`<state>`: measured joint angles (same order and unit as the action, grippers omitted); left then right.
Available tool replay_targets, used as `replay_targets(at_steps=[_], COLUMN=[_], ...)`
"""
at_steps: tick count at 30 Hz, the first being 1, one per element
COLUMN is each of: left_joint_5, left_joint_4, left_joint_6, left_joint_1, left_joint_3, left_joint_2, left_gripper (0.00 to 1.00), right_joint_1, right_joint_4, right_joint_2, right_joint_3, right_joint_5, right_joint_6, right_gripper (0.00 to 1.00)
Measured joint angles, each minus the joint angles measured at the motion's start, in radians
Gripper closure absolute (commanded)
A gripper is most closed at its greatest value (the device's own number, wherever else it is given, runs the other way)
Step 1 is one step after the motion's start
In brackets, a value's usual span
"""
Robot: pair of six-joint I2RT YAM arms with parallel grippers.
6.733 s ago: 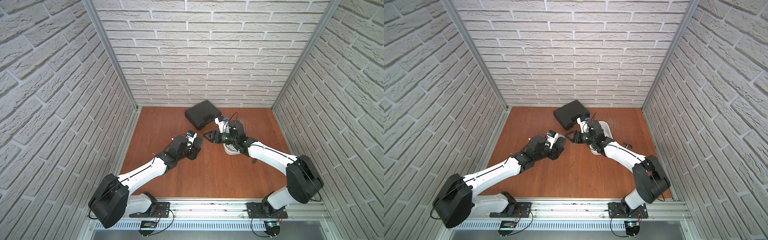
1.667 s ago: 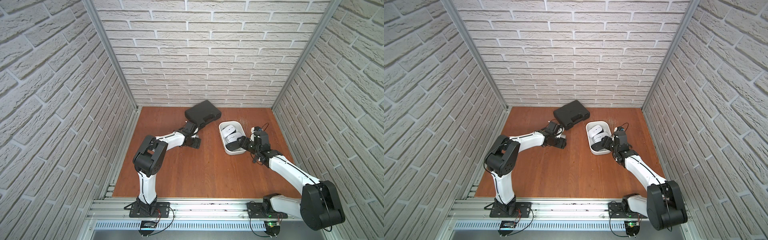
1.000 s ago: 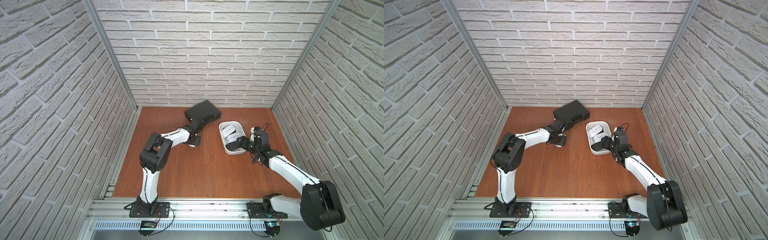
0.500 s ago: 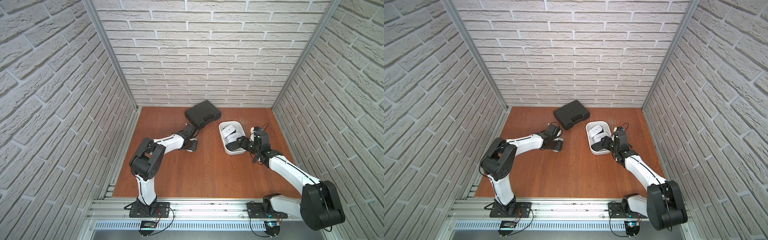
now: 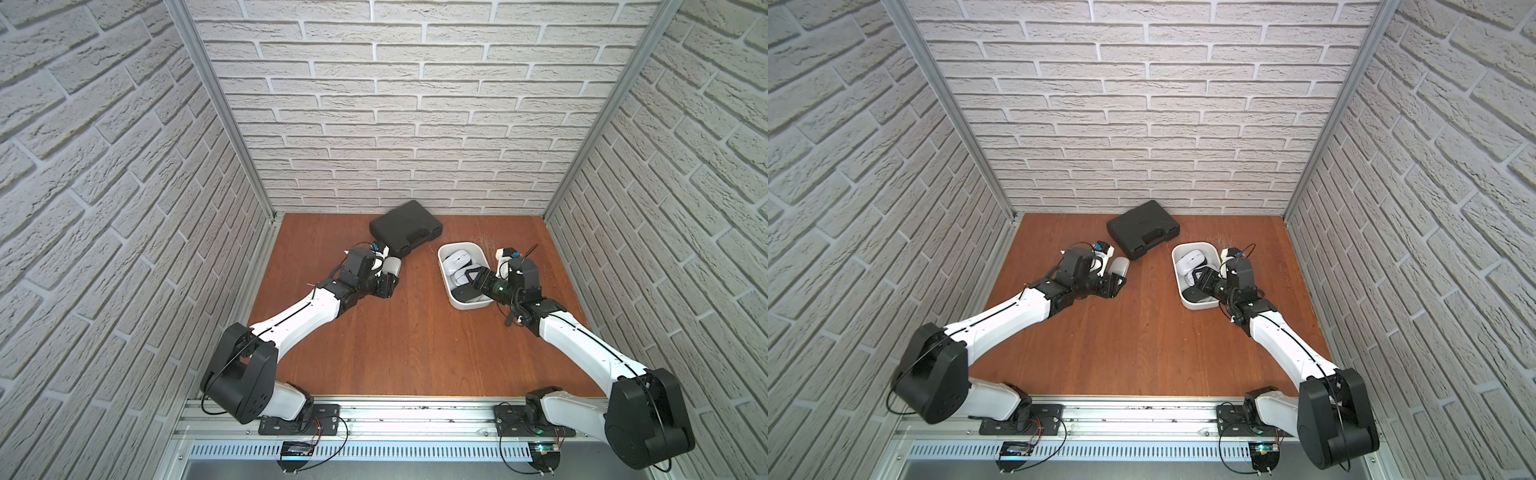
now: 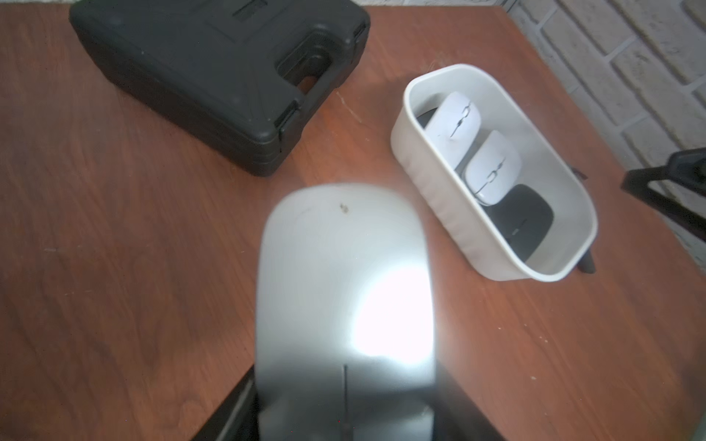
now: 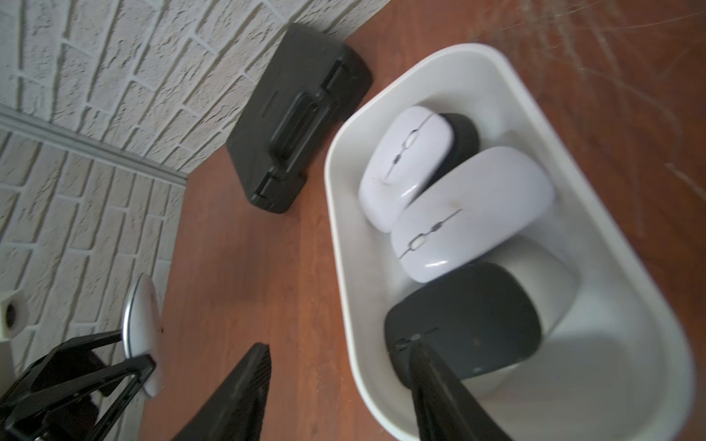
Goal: Put the mouse in the storage box
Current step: Pick up the mouse from the center of the board.
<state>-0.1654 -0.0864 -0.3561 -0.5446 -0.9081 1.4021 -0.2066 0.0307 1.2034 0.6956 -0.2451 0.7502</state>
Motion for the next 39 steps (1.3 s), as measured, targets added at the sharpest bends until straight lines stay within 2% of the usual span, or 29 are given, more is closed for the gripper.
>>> replay_targets(at_steps=[10,20,30,33,39], left_joint_5=[-0.071,-0.110,-0.163,-0.172,-0.184], left_joint_4=[0.064,0.079,0.087,0.087,0.087], left_joint_6=[0.032,0.041,0.041,0.041,0.041], left_joint_1=[0.000,0.000,0.000,0.000,0.000], left_joint_3=[0.048,0.081,0.082,0.085,0.092], left_joint_2=[-0.055,-0.074,-0.081,-0.095,-0.103], left_gripper=[0.51,0.52,0.52,0.52,0.52], right_joint_1=[-0.220,-0.312,-0.381,-0.389,-0.402], right_joint_4=[0.113,0.175,0.250,0.259,0.280], right_joint_2=[0.099,0.219,0.344,0.373,0.414], right_joint_3=[0.126,0.172,0.249,0.264,0.285], right_joint_5=[-0.087,-0.109,-0.128,-0.135,-0.146], right_joint_6=[0.095,0.158,0.197,0.206,0.215], right_gripper=[0.34,0.35,0.41,0.50,0.57])
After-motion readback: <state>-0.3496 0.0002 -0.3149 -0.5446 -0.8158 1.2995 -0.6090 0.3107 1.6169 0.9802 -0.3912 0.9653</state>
